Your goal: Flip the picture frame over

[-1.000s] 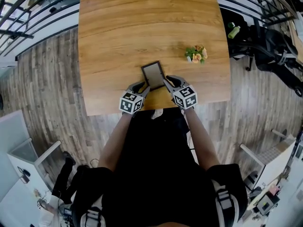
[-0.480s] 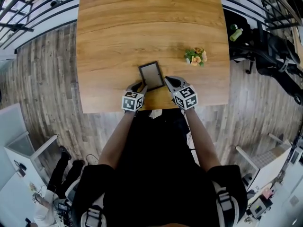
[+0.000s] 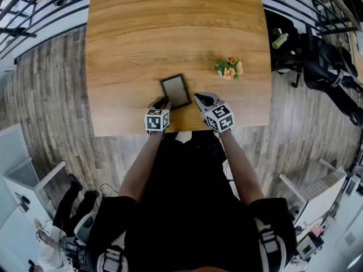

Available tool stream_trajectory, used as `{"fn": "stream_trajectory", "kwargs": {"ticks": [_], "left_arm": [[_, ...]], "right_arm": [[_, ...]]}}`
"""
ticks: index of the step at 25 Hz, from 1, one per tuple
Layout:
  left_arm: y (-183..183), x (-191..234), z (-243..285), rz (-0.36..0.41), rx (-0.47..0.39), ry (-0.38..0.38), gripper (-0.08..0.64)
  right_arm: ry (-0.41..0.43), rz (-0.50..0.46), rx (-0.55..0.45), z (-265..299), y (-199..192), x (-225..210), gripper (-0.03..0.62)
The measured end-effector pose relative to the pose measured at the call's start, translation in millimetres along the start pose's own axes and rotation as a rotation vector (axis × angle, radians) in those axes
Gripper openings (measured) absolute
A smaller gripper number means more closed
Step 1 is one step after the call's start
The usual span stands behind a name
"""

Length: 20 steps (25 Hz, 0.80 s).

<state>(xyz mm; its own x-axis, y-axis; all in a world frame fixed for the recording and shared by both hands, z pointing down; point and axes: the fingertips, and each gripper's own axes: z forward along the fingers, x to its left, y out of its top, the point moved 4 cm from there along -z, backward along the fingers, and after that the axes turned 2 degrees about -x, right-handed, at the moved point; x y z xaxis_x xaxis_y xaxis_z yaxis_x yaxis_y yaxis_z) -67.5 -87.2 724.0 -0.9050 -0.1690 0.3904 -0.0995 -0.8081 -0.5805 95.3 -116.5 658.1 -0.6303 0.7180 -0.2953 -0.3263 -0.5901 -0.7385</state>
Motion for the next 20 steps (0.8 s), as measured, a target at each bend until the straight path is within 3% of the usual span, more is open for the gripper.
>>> {"fn": "stream_trajectory", "kwargs": {"ticks": [10, 13, 20], "left_arm": [[1, -2, 3, -0.027, -0.011, 0.098, 0.115], [3, -3, 5, -0.015, 0.007, 0.098, 0.100], [10, 0, 8, -0.077, 0.012, 0.086, 0.064]], "right_arm": [[0.004, 0.005, 0.024, -8, -10, -2, 0.018], [0.014, -0.003, 0.031, -5, -11, 1, 0.017], [0.017, -0.018, 0.020, -5, -3, 6, 0.017]]}}
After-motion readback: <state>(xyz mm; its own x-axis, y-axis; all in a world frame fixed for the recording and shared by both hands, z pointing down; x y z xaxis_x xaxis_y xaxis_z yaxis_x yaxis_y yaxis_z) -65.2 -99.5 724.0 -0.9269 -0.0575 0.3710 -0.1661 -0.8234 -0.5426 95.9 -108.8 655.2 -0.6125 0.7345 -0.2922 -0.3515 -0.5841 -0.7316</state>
